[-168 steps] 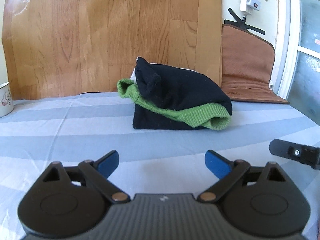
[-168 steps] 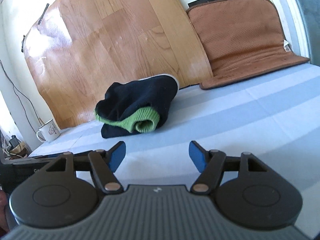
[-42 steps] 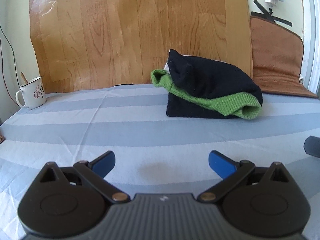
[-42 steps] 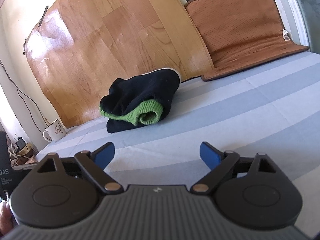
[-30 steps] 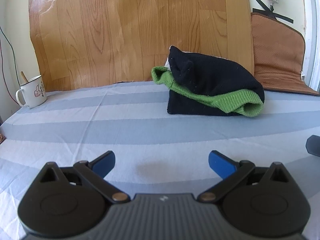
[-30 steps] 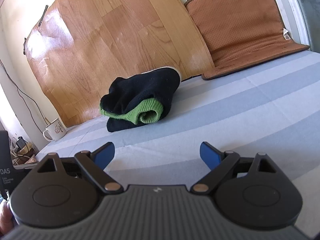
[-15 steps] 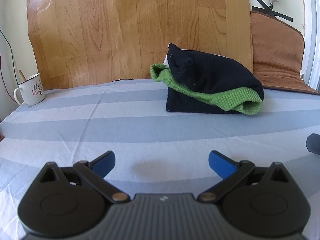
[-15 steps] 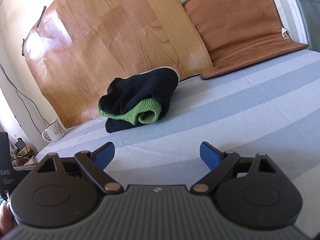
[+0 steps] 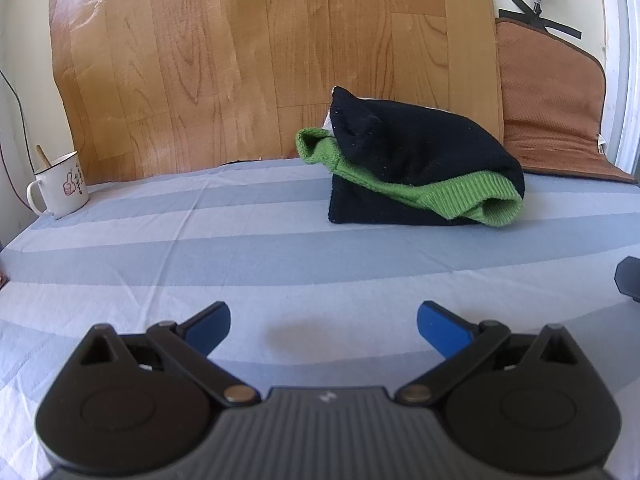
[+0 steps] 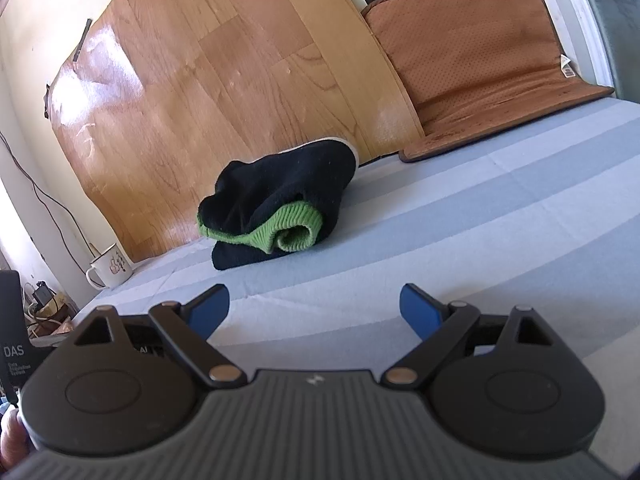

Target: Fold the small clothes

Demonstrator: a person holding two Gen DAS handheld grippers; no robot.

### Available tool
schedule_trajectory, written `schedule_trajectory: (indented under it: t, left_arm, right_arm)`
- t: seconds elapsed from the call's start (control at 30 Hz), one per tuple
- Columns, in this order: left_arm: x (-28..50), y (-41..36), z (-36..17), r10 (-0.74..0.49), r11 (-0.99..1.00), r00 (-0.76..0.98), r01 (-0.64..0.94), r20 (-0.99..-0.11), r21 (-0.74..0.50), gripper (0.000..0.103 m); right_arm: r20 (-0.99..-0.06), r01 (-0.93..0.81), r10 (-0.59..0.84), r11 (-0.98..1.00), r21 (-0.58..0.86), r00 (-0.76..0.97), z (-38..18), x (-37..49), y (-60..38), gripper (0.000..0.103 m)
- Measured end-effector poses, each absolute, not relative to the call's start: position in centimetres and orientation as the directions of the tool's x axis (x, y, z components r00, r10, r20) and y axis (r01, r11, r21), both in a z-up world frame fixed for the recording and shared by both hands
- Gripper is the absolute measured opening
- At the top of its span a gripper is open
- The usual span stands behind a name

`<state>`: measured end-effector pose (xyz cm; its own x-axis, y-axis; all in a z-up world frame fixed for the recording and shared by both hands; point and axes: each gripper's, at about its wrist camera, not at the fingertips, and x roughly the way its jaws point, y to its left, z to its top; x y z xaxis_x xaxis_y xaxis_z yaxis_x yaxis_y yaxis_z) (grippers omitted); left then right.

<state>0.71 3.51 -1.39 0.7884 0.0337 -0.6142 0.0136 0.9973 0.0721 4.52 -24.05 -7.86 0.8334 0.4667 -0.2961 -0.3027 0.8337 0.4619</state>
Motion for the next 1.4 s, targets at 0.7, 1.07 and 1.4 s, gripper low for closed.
schedule_trajectory:
  t: [0.7,1.07,1.4]
  left_arm:
    - [0.5,2.9,-1.3,0.023,0.994,0.803,0.046,-0.596,0.102,0.103]
    - [0.3,2.5,-1.3,0.023,0.991,0.807,0.059,-0.590,0.120,0.103]
    - [0.2,2.4,-1.4,0.034,0.989,0.805,0.058,-0.593,0.135,0.103]
  right_arm:
    - [-0.296,-0.302,0.467,0.832,0.465,0.833,-7.8,4.6,-24.1,0.094]
    - [-0.295,-0.302,0.467,0.832,0.465,0.833,-7.8,4.6,-24.1,0.094]
    - [-0.292,-0.298,0.466,0.830,0.471,0.835,-7.7,4.5,-24.2,0.094]
